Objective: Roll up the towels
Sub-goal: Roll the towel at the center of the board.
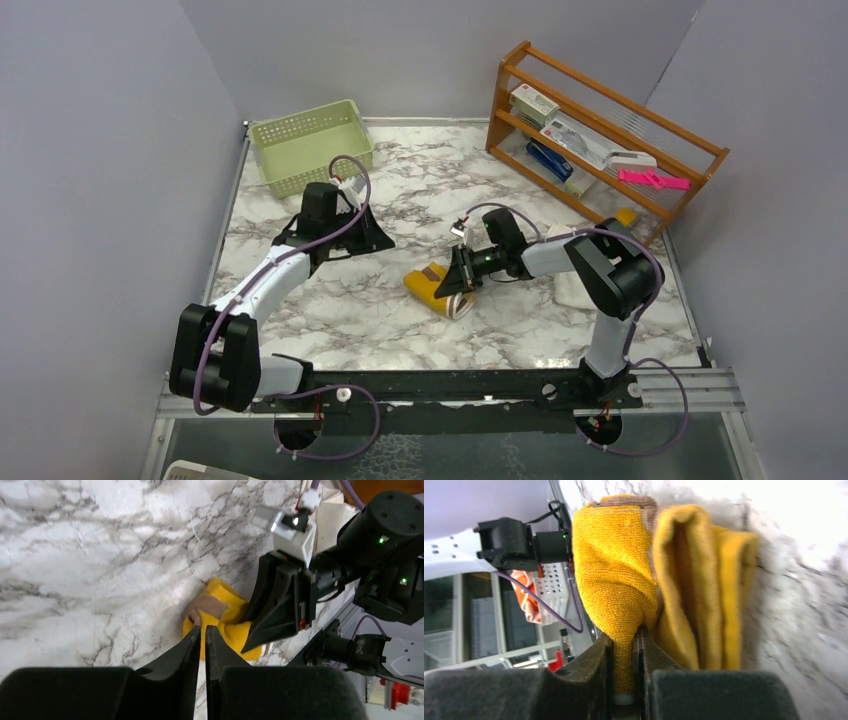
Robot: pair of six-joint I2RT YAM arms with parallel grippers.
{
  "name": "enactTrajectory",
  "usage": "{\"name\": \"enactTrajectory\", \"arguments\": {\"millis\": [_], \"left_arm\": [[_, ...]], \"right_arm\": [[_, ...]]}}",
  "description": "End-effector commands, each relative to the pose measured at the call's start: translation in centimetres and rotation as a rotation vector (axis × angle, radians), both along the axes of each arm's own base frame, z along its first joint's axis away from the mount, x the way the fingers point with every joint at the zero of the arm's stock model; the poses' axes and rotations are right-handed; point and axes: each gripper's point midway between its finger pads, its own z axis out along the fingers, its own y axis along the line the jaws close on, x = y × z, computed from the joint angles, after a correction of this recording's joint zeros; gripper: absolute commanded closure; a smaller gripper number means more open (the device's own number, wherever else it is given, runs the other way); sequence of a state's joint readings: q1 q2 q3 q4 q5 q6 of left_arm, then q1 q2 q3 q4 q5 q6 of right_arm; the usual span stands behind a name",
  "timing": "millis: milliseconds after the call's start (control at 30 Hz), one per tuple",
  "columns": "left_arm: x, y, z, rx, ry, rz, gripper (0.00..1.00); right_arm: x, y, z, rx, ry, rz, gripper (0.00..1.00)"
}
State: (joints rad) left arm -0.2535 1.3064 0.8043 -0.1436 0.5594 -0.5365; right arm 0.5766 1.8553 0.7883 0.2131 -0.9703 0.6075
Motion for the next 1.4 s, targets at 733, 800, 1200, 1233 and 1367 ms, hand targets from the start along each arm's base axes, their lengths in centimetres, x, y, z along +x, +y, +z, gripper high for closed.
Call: {"name": "enactTrajectory", "arguments": {"millis": [733,800,1200,1233,1367], "left_arm": [[-4.5,-10.3,-1.9,-0.239,0.069,-0.189,0.74],[-4.8,-11.0,-2.8,-0.232,0.094,-0.202,0.8],[-5.3,-11.3,-9.8,-0.094,0.178,-0.15,0.87],[-5.3,-11.2,-10.5,-0.083,0.184,-0.142,0.88],[-5.0,-11.2,-10.8,-0.081,0.171,-0.124,0.89]], "right_arm": [[-0.6,-3.2,-3.0,0.037,0.405,-0.283,0.99],[-0.4,-3.3,-3.1,0.026,0.397,-0.285,0.99],[-0.3,-3.5,-3.7,-0.022,0.383,-0.303,0.99],[-0.2,-3.5,-3.8,-0.025,0.381,-0.308,0.99],[-0.3,-3.7,-4.0,-0.04,0.38,-0.311,0.99]]}}
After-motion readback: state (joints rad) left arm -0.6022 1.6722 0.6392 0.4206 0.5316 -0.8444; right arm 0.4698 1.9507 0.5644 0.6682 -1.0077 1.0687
